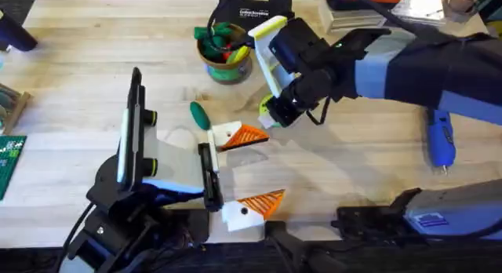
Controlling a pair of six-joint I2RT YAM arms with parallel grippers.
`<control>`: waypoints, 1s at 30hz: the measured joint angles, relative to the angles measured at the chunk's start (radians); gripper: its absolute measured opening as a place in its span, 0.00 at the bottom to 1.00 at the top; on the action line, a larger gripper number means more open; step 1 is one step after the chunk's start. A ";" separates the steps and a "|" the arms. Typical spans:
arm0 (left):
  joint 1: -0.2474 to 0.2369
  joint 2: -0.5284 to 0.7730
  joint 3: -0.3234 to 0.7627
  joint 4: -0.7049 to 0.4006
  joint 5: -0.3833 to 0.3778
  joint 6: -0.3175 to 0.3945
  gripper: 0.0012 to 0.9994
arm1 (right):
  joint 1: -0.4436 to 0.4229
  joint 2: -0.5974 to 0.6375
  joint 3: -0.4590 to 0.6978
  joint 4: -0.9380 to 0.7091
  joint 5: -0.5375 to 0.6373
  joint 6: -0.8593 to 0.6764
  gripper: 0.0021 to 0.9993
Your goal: Pick up the gripper from the table and insert it into the empty holder that is missing its gripper. Then pick up a screw, insert it into the mounting hole, and use the screwdriver to tighten it. Finally, clean up the table by picking up the vegetable and placing it into the bucket.
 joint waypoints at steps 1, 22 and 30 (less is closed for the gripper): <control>0.000 0.000 0.000 0.000 0.000 0.000 0.99 | 0.000 0.000 0.000 0.000 0.000 0.000 0.24; 0.000 0.000 0.000 0.000 0.000 0.000 0.99 | 0.000 0.022 0.003 0.034 0.010 0.004 0.01; 0.000 0.000 0.000 0.000 0.000 0.000 0.99 | 0.000 0.022 0.004 0.034 0.010 0.004 0.01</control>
